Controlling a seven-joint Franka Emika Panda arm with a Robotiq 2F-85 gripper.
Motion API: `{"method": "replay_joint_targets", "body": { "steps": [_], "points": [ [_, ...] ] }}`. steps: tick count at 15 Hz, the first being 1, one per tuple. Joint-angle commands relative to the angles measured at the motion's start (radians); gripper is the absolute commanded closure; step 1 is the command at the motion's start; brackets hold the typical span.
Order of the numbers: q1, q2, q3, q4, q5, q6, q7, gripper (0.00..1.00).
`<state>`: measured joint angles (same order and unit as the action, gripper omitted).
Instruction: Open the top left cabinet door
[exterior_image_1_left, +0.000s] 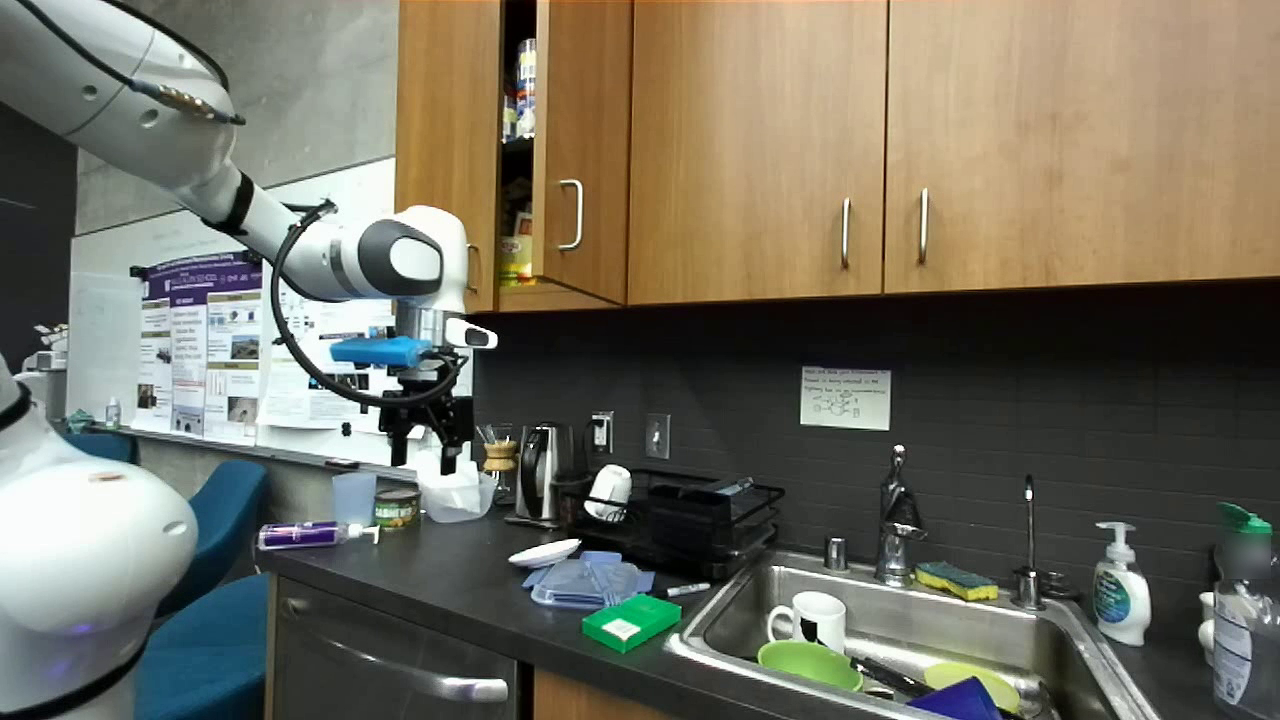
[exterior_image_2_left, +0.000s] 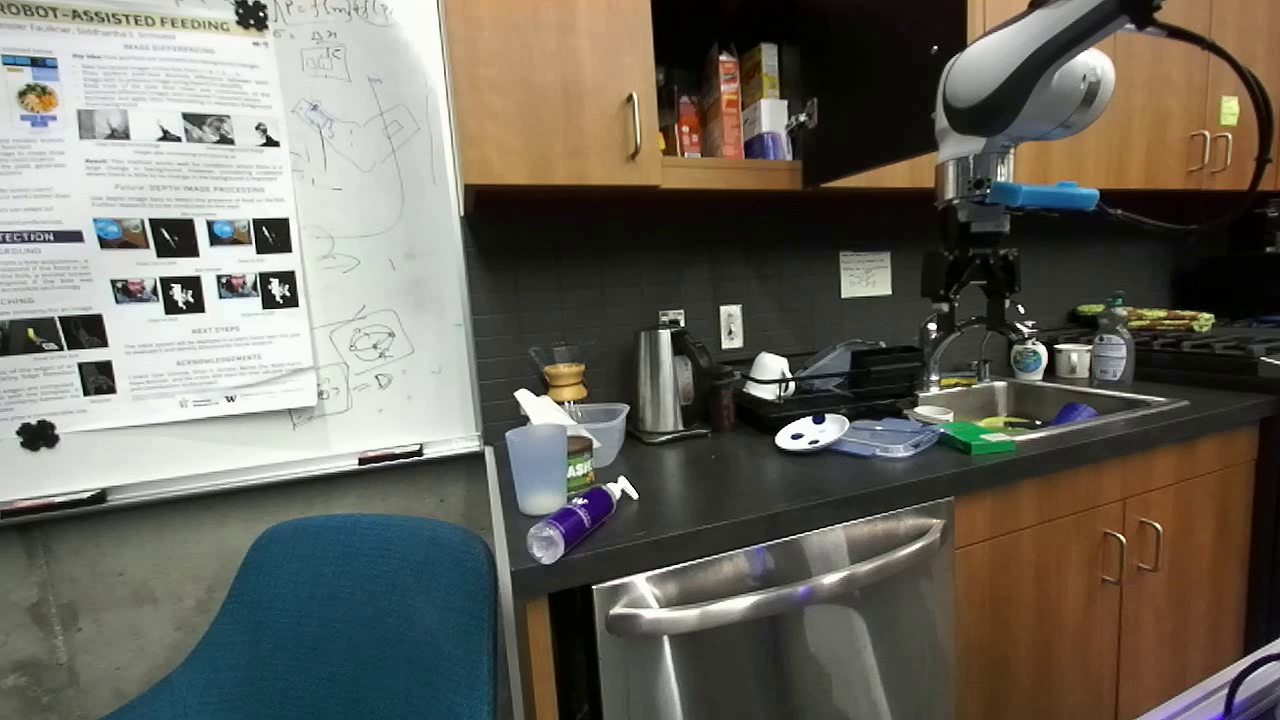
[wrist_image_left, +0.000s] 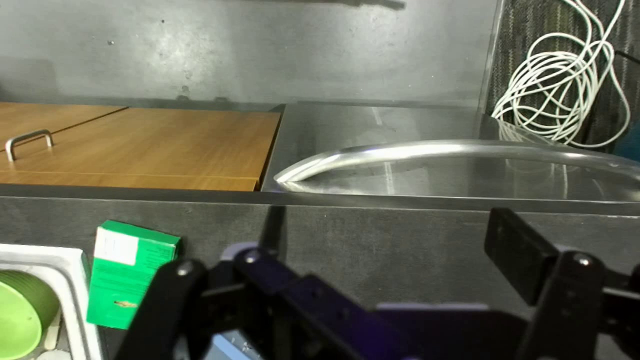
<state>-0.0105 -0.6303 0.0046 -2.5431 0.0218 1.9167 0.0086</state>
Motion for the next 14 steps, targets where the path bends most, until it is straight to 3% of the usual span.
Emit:
{"method": "replay_joint_targets", "body": {
  "steps": [1,3,7,14],
  "points": [
    [0.002,0.000,-0.002,0.002,-0.002,-0.002,0.001,0.00],
    [0.001,-0.002,0.004,-0.001,-0.004,0.010,0.011,0.00],
    [0.008,-0.024,0.054,-0.047,-0.023,0.147,0.059,0.00],
    [0.040,-0.041,0.185,-0.159,-0.138,0.402,0.109,0.00]
  ]
}}
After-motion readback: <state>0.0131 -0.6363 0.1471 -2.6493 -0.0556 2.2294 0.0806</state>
